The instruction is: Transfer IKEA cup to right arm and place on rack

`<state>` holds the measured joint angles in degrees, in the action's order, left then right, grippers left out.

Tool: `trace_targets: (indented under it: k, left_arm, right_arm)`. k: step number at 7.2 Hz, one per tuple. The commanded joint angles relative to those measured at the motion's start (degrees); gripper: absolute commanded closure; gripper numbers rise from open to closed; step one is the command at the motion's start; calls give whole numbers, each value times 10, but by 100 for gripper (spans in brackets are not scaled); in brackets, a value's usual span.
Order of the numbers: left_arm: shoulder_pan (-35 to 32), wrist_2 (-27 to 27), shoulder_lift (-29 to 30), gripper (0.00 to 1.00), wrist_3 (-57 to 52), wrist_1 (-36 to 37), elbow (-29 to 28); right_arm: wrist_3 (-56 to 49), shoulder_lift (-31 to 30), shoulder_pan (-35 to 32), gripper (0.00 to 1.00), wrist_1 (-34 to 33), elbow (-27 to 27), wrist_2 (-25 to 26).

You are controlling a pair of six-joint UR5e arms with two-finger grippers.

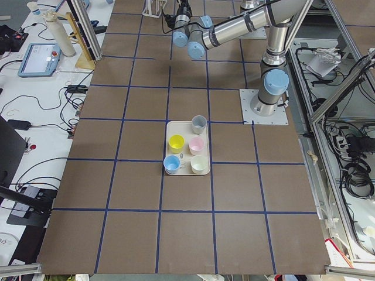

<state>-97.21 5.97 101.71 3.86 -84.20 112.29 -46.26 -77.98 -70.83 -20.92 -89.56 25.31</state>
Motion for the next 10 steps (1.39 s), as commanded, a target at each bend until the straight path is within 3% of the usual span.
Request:
trace_targets:
  k: [1,4,5,6,10]
  left_arm:
    - [0,0,1,100,0,1,-1]
    - [0,0,1,100,0,4,-1]
    - [0,0,1,100,0,4,-1]
    - [0,0,1,100,0,4,-1]
    - [0,0,1,100,0,4,-1]
  right_arm:
    - [-1,3,0,5,-3,-1,0]
    - [-1,10,0,5,-2,-1,0]
    - [-1,9,0,8,-1,0,0]
    - [0,8,0,19,-2,0,-1]
    - [0,12,0,38,-5,1,-5]
